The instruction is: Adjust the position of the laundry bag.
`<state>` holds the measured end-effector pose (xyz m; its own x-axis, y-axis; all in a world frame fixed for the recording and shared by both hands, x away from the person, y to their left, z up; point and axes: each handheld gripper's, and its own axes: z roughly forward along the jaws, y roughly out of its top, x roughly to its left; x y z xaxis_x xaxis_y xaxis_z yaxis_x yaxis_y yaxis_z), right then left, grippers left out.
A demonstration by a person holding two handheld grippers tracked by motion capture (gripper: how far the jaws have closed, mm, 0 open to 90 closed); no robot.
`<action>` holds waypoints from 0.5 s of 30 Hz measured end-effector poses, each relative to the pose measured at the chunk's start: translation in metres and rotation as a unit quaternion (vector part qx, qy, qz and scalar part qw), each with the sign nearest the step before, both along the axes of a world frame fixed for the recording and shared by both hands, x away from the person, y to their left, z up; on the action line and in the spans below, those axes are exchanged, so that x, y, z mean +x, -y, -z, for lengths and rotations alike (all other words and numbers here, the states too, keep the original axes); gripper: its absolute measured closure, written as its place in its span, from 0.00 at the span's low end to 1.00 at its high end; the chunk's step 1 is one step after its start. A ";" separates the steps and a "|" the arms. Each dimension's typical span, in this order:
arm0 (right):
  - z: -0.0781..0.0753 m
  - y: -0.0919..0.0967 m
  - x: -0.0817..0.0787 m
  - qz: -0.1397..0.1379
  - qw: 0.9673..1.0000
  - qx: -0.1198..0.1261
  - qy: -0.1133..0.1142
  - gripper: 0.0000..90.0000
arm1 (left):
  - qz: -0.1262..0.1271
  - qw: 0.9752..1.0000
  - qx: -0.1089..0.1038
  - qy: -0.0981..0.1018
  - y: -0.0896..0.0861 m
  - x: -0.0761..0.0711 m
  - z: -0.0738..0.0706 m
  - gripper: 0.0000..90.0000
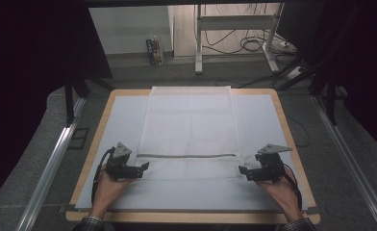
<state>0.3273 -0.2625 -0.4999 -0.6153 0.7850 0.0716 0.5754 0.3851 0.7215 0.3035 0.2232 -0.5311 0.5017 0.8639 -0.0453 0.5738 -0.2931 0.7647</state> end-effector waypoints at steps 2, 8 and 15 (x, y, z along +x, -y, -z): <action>0.000 -0.001 0.004 0.002 1.000 -0.001 -0.002 0.22 | -0.003 1.000 0.005 0.000 -0.001 0.003 0.001 0.10; -0.002 -0.003 0.015 0.009 1.000 0.003 0.003 0.32 | -0.002 1.000 0.005 -0.003 -0.001 0.012 0.002 0.08; -0.002 -0.009 0.028 0.012 1.000 -0.010 0.009 0.43 | -0.014 1.000 0.024 0.001 -0.002 0.023 0.003 0.11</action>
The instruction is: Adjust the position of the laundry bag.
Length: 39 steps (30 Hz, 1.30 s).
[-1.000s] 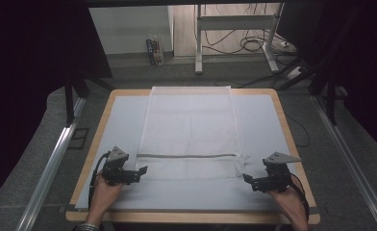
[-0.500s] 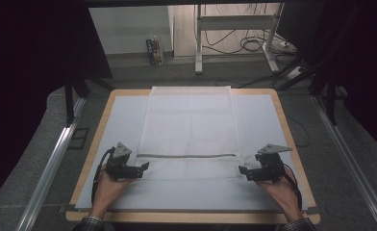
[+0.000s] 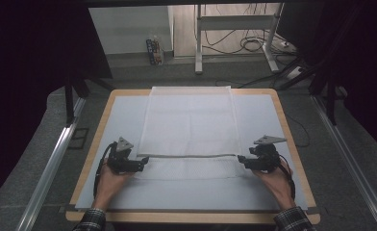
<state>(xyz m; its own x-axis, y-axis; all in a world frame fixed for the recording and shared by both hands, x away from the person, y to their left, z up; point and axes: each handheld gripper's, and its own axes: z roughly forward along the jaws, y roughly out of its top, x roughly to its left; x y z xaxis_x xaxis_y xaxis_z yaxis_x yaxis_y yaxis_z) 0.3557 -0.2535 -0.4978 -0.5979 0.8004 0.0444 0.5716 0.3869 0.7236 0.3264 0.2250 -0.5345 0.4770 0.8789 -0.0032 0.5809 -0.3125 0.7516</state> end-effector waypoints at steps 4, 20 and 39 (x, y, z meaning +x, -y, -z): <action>-0.001 -0.003 0.008 0.005 1.000 -0.003 0.003 0.50 | -0.013 1.000 -0.022 0.000 -0.005 0.008 -0.002 0.16; 0.010 -0.014 0.039 0.024 0.999 -0.039 0.006 0.62 | -0.032 0.999 -0.012 -0.002 -0.007 0.037 0.001 0.47; 0.019 -0.022 0.050 0.015 0.998 -0.050 -0.019 0.92 | -0.036 0.998 -0.027 -0.045 -0.003 0.044 0.011 0.82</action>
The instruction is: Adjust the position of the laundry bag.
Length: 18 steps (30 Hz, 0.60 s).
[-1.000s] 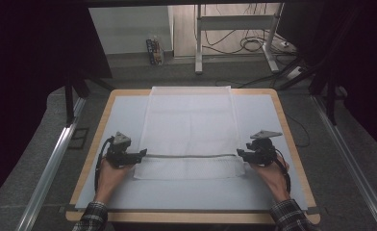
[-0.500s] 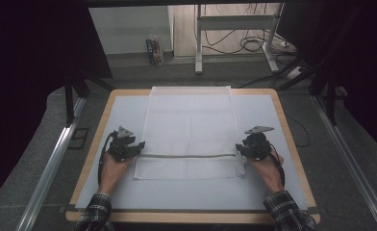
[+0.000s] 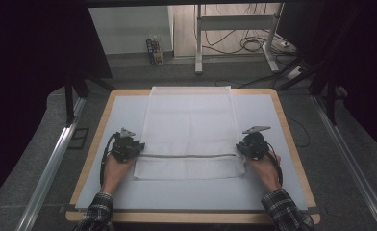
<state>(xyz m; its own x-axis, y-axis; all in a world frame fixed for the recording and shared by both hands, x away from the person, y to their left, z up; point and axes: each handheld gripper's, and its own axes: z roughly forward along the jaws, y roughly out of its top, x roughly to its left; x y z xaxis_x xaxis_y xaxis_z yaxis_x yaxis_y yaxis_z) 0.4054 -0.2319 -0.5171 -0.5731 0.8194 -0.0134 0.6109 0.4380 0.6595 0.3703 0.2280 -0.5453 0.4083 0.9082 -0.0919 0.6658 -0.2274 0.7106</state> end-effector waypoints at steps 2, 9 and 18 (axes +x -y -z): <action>0.000 -0.002 0.000 -0.008 1.000 -0.002 -0.003 0.97 | 0.009 1.000 -0.014 -0.003 -0.001 0.000 0.001 0.94; -0.002 -0.007 -0.003 -0.029 0.999 -0.035 0.015 0.98 | 0.016 1.000 -0.015 -0.005 -0.002 -0.001 0.000 0.99; -0.005 -0.004 -0.005 -0.037 0.998 -0.038 0.022 0.98 | 0.025 0.999 -0.022 -0.013 -0.003 -0.001 -0.002 0.99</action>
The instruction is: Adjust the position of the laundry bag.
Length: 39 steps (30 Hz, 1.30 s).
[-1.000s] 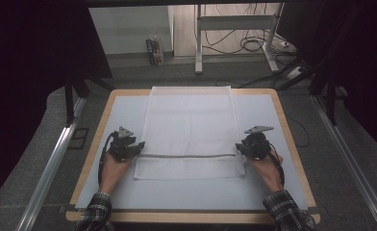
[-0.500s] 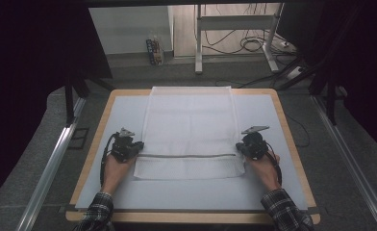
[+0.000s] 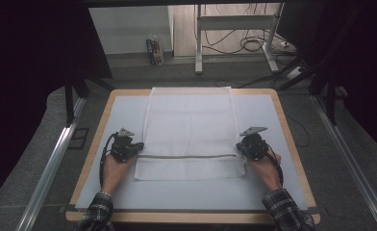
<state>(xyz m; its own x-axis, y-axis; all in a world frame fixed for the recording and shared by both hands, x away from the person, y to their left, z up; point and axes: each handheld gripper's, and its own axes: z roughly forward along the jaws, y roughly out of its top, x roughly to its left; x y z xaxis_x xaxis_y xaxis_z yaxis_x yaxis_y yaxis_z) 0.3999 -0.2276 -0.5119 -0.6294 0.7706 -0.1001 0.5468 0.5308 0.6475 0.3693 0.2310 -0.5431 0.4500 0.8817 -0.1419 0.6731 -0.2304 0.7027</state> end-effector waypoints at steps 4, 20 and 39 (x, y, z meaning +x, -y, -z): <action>-0.002 0.001 -0.001 -0.001 1.000 0.004 0.003 0.98 | 0.005 1.000 0.009 0.004 0.002 -0.002 -0.002 0.99; -0.008 0.014 -0.011 -0.004 1.000 0.014 0.002 0.98 | 0.037 0.999 0.011 0.011 0.008 -0.011 -0.009 0.98; -0.018 0.029 -0.038 -0.024 0.999 0.025 -0.003 0.98 | 0.076 0.997 0.025 0.002 0.015 -0.031 -0.013 0.99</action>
